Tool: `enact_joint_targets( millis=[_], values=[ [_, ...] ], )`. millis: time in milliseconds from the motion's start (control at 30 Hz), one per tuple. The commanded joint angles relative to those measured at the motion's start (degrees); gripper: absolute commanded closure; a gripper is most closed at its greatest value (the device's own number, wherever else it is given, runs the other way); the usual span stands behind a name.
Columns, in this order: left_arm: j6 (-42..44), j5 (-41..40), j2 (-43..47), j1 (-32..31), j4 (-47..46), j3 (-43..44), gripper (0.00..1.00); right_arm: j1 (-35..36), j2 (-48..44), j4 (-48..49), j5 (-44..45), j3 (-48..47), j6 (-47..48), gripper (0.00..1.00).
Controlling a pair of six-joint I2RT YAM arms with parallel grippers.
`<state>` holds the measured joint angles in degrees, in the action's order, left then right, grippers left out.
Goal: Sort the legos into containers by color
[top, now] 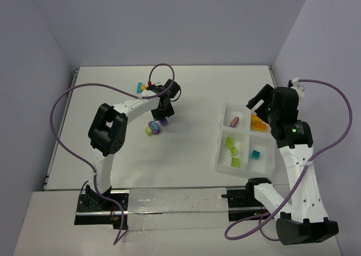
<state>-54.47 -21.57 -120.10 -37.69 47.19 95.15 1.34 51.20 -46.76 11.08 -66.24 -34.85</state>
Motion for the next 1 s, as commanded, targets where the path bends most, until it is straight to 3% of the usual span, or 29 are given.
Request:
enact_joint_targets(
  millis=[0, 167, 333, 567, 667, 767, 833, 933, 967],
  values=[
    [1.2, 0.7, -0.8, 0.2, -1.9, 0.4, 0.46, -0.2, -0.4, 1.1, -0.3, -0.6, 0.2, 0.12],
    [2.0, 1.7, -1.6, 0.3, -2.6, 0.5, 0.4, -0.2, -0.3, 1.1, -0.1, -0.8, 0.4, 0.12],
    [2.1, 1.8, -1.7, 0.3, -2.9, 0.4, 0.45, -0.3, -0.3, 1.1, -0.2, -0.8, 0.1, 0.12],
    [2.7, 0.8, 0.0, 0.3, -1.7, 1.3, 0.76, -0.2, 0.0, 1.2, -0.7, -1.1, 0.2, 0.12],
    [5.1, 4.1, 2.7, 0.4, -2.3, 2.3, 0.9, -0.2, 0.5, 1.6, -2.5, -1.1, 1.0, 0.12],
    [11.5, 15.0, 7.6, 1.3, -6.2, 2.4, 0.97, -0.2, 1.3, 2.0, -7.1, -1.4, 2.9, 0.12],
    [16.1, 29.8, 11.0, 2.6, -9.4, 2.5, 1.0, -0.2, 1.8, 3.5, -12.7, -1.3, 5.5, 0.13],
    [17.6, 42.7, 15.5, 4.7, -13.5, 0.6, 1.0, -0.2, 2.1, 5.5, -21.2, -0.6, 7.8, 0.13],
    [17.6, 49.6, 18.1, 6.0, -19.2, -0.7, 1.0, -0.3, 1.9, 6.6, -25.7, 0.4, 8.7, 0.13]
  ],
)
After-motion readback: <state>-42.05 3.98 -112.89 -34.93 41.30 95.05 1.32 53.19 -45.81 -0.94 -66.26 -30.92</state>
